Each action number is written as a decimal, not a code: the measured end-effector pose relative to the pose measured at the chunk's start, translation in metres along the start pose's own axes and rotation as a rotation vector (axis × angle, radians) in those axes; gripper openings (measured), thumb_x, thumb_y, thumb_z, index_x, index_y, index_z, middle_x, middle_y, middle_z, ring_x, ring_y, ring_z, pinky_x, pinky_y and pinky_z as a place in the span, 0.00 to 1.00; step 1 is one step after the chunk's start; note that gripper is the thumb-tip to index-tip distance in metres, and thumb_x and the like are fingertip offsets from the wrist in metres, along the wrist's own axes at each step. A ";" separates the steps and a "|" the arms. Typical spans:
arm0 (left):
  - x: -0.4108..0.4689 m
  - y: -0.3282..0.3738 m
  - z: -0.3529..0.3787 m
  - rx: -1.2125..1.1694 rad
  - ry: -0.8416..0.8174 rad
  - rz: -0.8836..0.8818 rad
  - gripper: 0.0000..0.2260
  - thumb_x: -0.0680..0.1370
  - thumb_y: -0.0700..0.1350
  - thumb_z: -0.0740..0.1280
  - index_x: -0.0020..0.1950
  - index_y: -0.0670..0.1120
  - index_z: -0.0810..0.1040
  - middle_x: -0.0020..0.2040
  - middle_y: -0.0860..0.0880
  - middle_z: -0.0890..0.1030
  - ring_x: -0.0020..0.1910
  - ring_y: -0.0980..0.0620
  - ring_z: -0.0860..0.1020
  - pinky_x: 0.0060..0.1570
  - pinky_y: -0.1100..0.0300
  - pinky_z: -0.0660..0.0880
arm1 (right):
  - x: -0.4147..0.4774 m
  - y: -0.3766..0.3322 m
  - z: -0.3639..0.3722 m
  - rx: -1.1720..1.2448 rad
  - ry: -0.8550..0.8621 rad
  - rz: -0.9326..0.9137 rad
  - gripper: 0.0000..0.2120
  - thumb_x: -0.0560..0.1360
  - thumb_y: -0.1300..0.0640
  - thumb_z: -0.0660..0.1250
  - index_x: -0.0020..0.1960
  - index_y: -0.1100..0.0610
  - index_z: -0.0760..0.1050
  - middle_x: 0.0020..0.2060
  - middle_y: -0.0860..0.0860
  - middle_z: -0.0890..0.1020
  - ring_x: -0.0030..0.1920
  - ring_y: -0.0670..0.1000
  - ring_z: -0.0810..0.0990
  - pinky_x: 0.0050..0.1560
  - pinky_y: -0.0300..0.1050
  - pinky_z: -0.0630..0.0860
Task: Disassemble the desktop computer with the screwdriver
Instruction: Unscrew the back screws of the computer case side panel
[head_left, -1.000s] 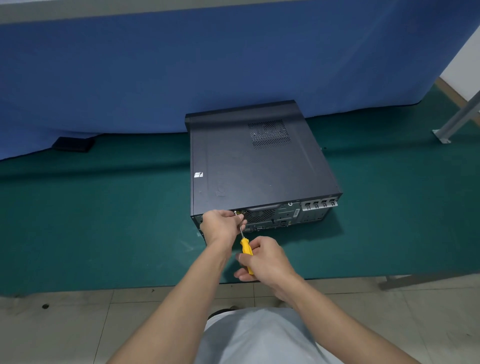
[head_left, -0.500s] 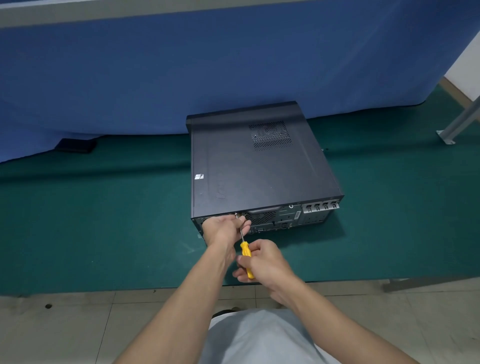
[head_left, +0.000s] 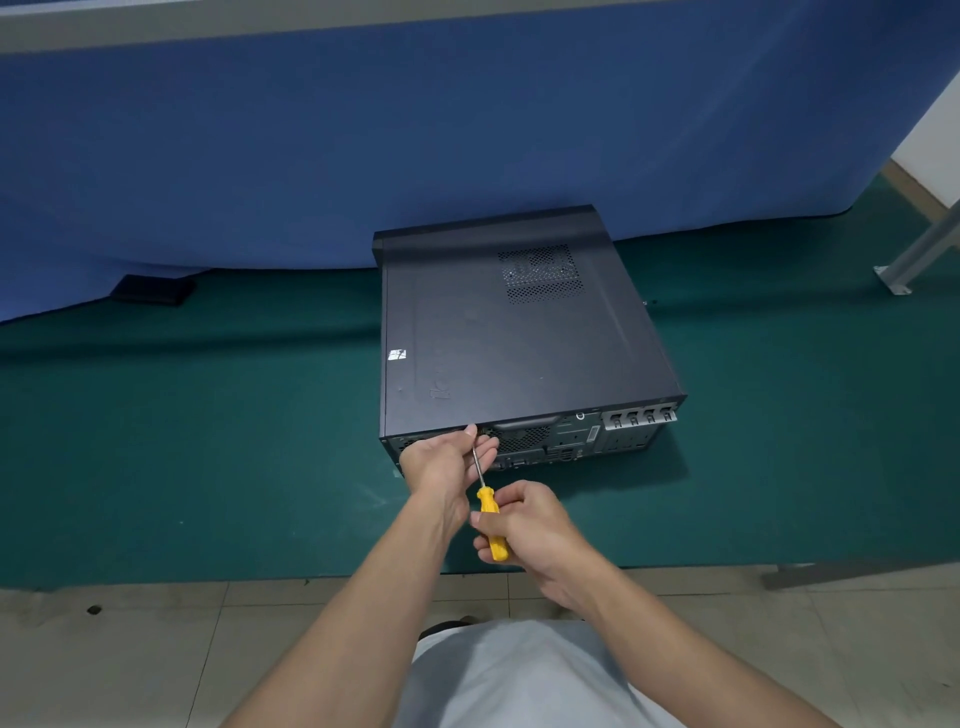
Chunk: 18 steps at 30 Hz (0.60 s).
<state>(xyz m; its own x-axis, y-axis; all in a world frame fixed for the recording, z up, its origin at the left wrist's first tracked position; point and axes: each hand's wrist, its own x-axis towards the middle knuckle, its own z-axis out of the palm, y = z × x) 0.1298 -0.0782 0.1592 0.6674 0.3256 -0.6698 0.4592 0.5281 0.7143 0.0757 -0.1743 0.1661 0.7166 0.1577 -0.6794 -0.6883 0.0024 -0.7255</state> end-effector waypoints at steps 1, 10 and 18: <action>0.000 0.000 0.000 -0.009 -0.008 -0.007 0.04 0.76 0.32 0.68 0.47 0.31 0.78 0.38 0.36 0.83 0.38 0.42 0.84 0.34 0.58 0.81 | 0.000 -0.001 -0.002 0.066 -0.033 0.019 0.05 0.77 0.64 0.67 0.50 0.64 0.72 0.39 0.58 0.79 0.34 0.51 0.79 0.38 0.44 0.80; 0.003 -0.001 -0.004 -0.002 -0.083 -0.021 0.04 0.78 0.33 0.65 0.48 0.32 0.76 0.40 0.35 0.83 0.40 0.42 0.84 0.36 0.57 0.82 | 0.002 -0.007 -0.007 0.107 -0.135 0.074 0.04 0.80 0.66 0.60 0.52 0.65 0.72 0.37 0.58 0.77 0.32 0.50 0.76 0.32 0.42 0.74; 0.008 0.007 -0.006 0.506 -0.155 0.347 0.05 0.77 0.36 0.68 0.51 0.35 0.81 0.36 0.46 0.84 0.37 0.50 0.84 0.40 0.59 0.81 | 0.007 -0.023 -0.045 -0.184 0.061 -0.048 0.08 0.74 0.58 0.69 0.39 0.54 0.71 0.26 0.49 0.73 0.22 0.45 0.64 0.23 0.38 0.58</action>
<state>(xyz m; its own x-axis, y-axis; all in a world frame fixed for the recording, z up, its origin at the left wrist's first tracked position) 0.1351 -0.0675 0.1572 0.8869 0.2739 -0.3720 0.3961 -0.0362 0.9175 0.1015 -0.2175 0.1727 0.7576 0.1019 -0.6448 -0.6249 -0.1725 -0.7614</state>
